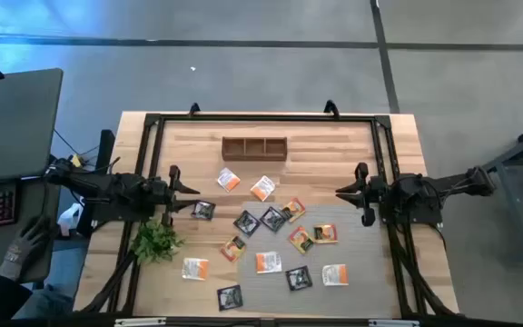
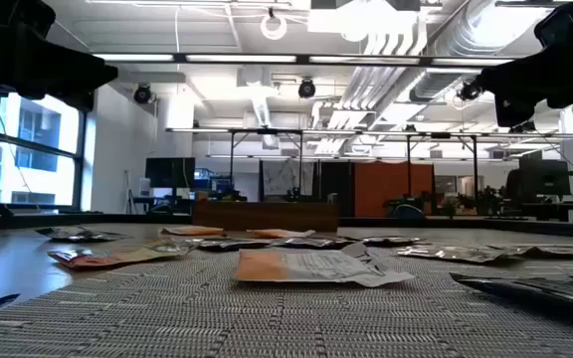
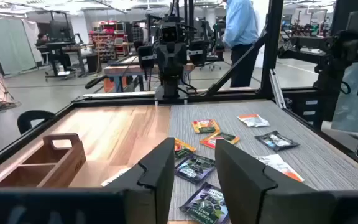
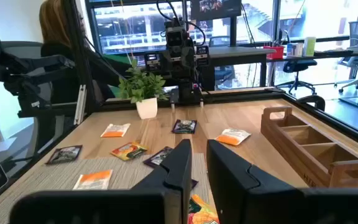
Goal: Pick & Place Tea
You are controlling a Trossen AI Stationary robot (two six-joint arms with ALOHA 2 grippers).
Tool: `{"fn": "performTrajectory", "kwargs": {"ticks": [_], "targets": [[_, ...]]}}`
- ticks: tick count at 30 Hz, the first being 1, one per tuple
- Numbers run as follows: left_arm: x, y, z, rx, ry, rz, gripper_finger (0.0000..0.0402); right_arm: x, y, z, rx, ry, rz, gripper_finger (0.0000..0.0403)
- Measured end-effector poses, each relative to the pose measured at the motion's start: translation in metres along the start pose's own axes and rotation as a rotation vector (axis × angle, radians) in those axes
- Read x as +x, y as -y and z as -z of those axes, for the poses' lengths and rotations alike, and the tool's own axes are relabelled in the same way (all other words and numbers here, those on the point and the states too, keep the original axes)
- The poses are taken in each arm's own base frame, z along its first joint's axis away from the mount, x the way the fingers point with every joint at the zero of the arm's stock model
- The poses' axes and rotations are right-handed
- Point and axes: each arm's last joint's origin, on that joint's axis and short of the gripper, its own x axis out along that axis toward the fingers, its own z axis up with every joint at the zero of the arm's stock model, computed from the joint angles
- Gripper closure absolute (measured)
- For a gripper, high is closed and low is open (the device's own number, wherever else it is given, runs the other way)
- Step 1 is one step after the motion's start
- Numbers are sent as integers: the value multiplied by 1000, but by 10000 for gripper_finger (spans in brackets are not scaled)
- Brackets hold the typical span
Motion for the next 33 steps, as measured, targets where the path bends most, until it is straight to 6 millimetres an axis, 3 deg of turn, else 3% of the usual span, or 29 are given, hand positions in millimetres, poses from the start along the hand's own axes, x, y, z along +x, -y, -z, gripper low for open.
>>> {"fn": "performTrajectory", "kwargs": {"ticks": [33], "targets": [[0,0,0,0,0,0,286,0,0,0,0,0,0,355]]}}
